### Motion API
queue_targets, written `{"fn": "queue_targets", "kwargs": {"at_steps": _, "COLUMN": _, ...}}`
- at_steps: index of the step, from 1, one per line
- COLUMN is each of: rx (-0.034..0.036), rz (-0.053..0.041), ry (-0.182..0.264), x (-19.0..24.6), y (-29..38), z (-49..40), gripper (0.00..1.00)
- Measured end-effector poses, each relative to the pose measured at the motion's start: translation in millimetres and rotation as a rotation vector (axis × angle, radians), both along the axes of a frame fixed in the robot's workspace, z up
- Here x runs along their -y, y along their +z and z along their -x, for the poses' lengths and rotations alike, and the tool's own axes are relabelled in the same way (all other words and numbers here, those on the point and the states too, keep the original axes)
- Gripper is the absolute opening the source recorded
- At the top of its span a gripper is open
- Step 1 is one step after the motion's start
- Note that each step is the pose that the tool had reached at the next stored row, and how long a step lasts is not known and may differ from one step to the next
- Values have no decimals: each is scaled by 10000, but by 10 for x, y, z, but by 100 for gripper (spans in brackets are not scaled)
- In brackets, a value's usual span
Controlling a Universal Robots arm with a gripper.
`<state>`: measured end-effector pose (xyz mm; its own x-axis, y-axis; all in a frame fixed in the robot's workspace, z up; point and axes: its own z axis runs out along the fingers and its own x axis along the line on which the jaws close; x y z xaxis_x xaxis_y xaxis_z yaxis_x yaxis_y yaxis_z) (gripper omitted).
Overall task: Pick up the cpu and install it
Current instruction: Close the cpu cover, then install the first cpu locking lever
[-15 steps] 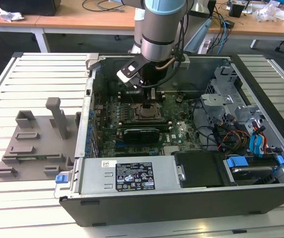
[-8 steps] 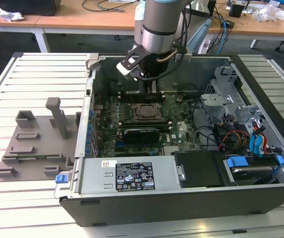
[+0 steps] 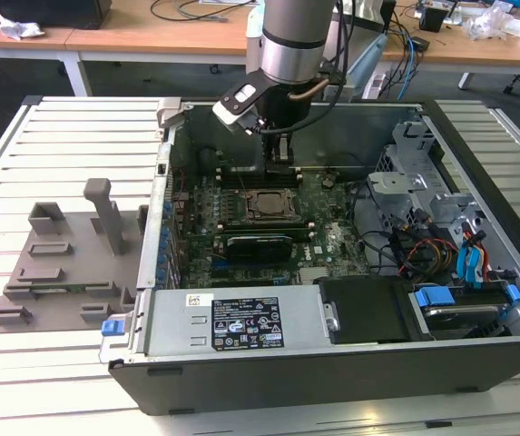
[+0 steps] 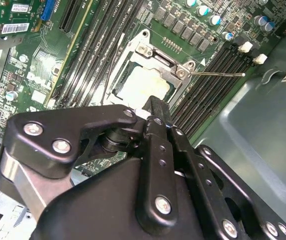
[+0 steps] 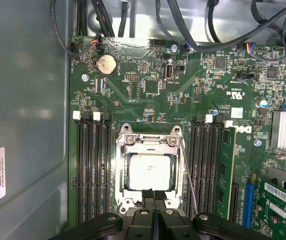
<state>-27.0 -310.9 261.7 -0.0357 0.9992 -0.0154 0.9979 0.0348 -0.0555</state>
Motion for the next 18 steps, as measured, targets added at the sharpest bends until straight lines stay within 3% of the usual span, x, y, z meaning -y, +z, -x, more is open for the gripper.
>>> {"fn": "queue_targets", "kwargs": {"at_steps": 18, "rx": 0, "rz": 0, "ry": 38, "x": 0, "y": 0, "z": 0, "gripper": 11}}
